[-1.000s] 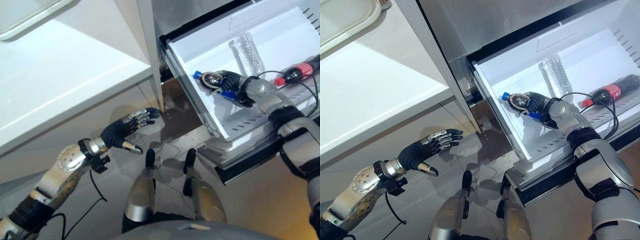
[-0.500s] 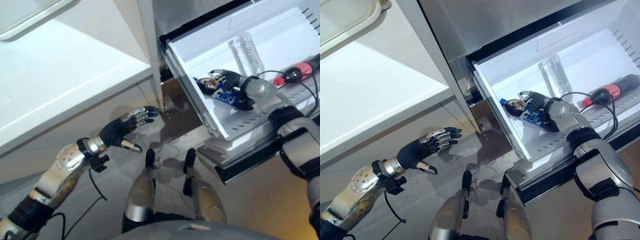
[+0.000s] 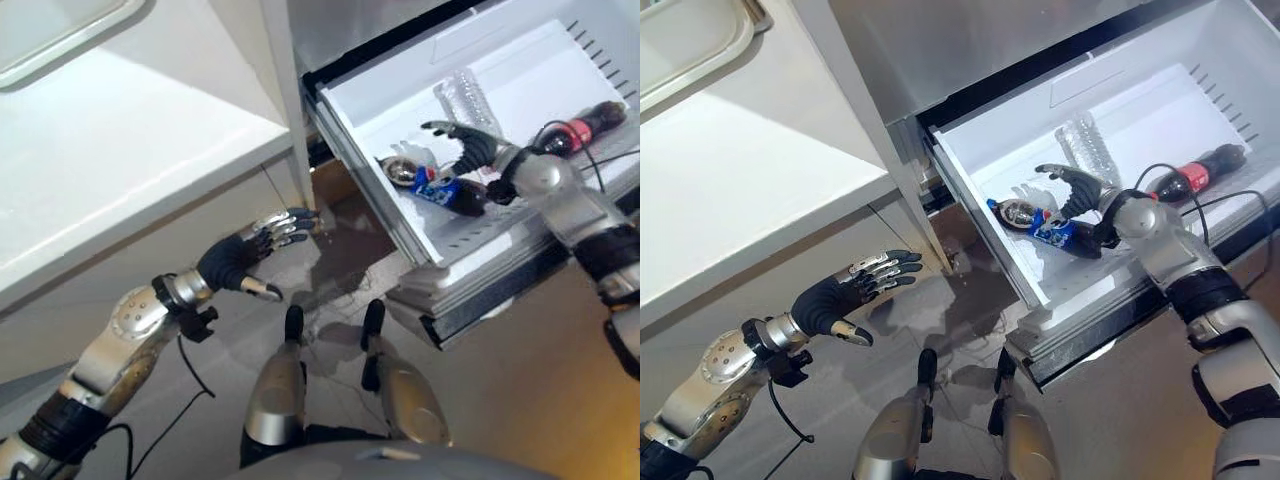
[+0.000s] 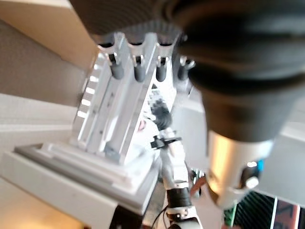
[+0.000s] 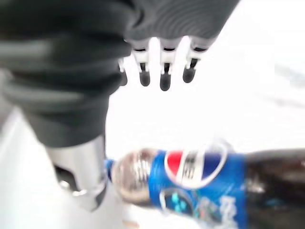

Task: Take the drinks into the refrigerator

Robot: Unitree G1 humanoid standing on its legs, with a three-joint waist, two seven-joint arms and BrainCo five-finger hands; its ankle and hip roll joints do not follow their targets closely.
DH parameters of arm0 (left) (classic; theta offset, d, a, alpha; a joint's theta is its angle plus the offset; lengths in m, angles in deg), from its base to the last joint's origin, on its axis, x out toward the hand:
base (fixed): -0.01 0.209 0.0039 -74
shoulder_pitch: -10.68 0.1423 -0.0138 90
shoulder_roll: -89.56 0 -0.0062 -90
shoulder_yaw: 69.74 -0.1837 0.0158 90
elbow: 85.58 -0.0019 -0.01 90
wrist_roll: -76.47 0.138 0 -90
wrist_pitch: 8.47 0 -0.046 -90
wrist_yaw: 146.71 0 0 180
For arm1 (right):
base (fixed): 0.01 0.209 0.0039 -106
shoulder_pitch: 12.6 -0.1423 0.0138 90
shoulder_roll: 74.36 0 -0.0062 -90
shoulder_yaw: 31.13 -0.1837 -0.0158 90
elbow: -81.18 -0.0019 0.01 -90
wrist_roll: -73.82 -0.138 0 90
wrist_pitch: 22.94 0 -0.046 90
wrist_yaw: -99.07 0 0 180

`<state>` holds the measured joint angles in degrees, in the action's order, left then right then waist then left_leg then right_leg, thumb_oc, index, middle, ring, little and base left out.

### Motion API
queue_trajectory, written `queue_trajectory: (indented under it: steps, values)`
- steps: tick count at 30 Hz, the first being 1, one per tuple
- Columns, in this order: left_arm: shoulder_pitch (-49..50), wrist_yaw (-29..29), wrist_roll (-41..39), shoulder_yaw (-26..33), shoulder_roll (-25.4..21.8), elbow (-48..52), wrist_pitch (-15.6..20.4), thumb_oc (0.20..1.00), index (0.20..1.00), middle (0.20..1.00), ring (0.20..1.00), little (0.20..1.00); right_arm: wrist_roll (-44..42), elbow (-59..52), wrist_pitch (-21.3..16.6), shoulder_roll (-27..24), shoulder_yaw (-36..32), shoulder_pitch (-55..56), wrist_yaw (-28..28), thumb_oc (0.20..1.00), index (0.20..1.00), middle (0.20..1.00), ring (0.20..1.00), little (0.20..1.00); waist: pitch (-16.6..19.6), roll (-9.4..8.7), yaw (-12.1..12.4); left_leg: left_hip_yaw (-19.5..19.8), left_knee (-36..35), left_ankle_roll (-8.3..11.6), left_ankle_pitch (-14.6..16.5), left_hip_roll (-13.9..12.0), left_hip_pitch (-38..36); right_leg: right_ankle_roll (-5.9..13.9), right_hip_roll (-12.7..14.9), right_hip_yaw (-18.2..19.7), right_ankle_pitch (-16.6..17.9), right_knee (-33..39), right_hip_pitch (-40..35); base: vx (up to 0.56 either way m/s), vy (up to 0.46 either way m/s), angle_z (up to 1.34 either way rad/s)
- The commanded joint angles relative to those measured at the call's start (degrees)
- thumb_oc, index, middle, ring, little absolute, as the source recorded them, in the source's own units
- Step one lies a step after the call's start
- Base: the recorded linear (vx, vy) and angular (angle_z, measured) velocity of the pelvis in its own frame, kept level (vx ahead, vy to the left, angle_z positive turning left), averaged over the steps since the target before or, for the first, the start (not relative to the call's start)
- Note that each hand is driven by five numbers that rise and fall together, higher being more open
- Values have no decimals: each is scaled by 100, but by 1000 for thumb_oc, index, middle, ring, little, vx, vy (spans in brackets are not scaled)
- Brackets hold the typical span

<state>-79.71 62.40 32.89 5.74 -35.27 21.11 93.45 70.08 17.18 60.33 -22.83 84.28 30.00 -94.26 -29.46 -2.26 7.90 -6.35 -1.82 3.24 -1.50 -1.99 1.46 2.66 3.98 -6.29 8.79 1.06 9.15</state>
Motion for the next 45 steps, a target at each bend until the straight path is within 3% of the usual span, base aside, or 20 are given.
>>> queue_trajectory:
  steps: [1, 8, 11, 13, 16, 18, 24, 25, 29, 30, 31, 33, 45]
  values:
    - [380, 140, -193, 180, -91, 349, 276, 1000, 1000, 1000, 1000, 1000, -599, -807, -432, -653, -332, 111, 250, 1000, 1000, 1000, 1000, 1000, 307, -48, -92, 278, 245, -204, 327, -43, 168, 335, 40, 119, -698, -1369, 513, 57, 16, -3]
    - [761, 312, -391, 473, 13, 160, 221, 1000, 1000, 1000, 1000, 1000, -1573, -2693, -941, -767, -2811, 2516, 340, 1000, 1000, 1000, 1000, 1000, 571, -281, -416, 68, 469, -277, 574, -18, 45, 379, -24, 349, -725, -1389, 386, 55, 25, -19]
    - [829, 372, -423, 489, 63, 122, 207, 1000, 1000, 1000, 1000, 1000, -1539, -2948, -1035, -581, -3363, 3099, 430, 1000, 1000, 1000, 1000, 1000, 649, -315, -442, -2, 515, -293, 639, -15, 8, 398, -38, 428, -714, -1363, 366, 53, 28, -24]
    - [925, 397, -386, 567, 227, 65, 225, 1000, 1000, 1000, 1000, 1000, -1171, -3246, -1234, -93, -3930, 3770, 668, 1000, 1000, 1000, 1000, 1000, 751, -336, -537, -89, 530, -313, 700, -5, -45, 430, -76, 534, -704, -1302, 330, 56, 32, -21]
    - [930, 417, -390, 539, 373, 21, 241, 1000, 1000, 1000, 1000, 1000, -1058, -3262, -1365, 394, -4102, 3997, 872, 1000, 1000, 1000, 1000, 1000, 820, -352, -577, -181, 539, -328, 746, 1, -86, 456, -95, 626, -690, -1224, 284, 45, 31, -26]
    - [959, 404, -326, 611, 518, -38, 330, 1000, 1000, 1000, 1000, 1000, -925, -3307, -1478, 1016, -4315, 4346, 1028, 1000, 1000, 1000, 1000, 1000, 893, -365, -654, -296, 573, -343, 827, 10, -145, 476, -123, 755, -669, -1152, 232, 43, 40, -21]
    - [1104, 425, -237, 759, 676, -74, 420, 1000, 1000, 1000, 1000, 1000, -843, -2984, -1569, 1868, -4395, 4823, 1138, 1000, 1000, 1000, 1000, 1000, 997, -364, -769, -477, 656, -377, 957, 35, -239, 508, -167, 942, -669, -1144, 198, 43, 43, -24]
    - [1108, 412, -218, 742, 734, -106, 450, 1000, 1000, 1000, 1000, 1000, -1049, -2662, -1598, 2290, -4375, 4859, 1212, 1000, 1000, 1000, 1000, 1000, 1021, -339, -802, -523, 675, -392, 995, 45, -264, 518, -177, 998, -674, -1165, 190, 28, 49, -17]
    - [1089, 381, -188, 742, 828, -183, 518, 1000, 1000, 1000, 1000, 1000, -1042, -2132, -1631, 2591, -4300, 4897, 1389, 1000, 1000, 1000, 1000, 1000, 1068, -300, -834, -608, 680, -403, 1035, 56, -320, 537, -185, 1083, -683, -1183, 178, 25, 44, -22]
    - [1045, 358, -161, 721, 887, -223, 542, 1000, 1000, 1000, 1000, 1000, -975, -1792, -1604, 2704, -4203, 4953, 1454, 944, 944, 944, 944, 944, 1091, -282, -859, -650, 688, -401, 1050, 67, -346, 554, -195, 1123, -673, -1178, 177, 22, 39, -13]
    - [1058, 357, -162, 746, 917, -224, 547, 1000, 1000, 1000, 1000, 1000, -823, -1675, -1596, 2707, -4137, 4991, 1515, 580, 580, 580, 580, 580, 1112, -272, -858, -686, 681, -398, 1060, 65, -372, 559, -204, 1156, -679, -1172, 166, 32, 45, -11]
    - [1044, 351, -134, 708, 954, -274, 585, 1000, 1000, 1000, 1000, 1000, -813, -1358, -1579, 2790, -4003, 5025, 1529, 200, 200, 200, 200, 200, 1147, -257, -869, -726, 664, -398, 1070, 66, -425, 566, -211, 1179, -683, -1155, 138, 31, 20, -9]
    - [890, 305, -55, 550, 1039, -352, 697, 1000, 1000, 1000, 1000, 1000, -845, -33, -1335, 2875, -2877, 4707, 1246, 200, 200, 200, 200, 200, 1218, -150, -747, -694, 570, -377, 1026, 104, -542, 546, -164, 1145, -695, -1060, 5, 2, 2, 0]
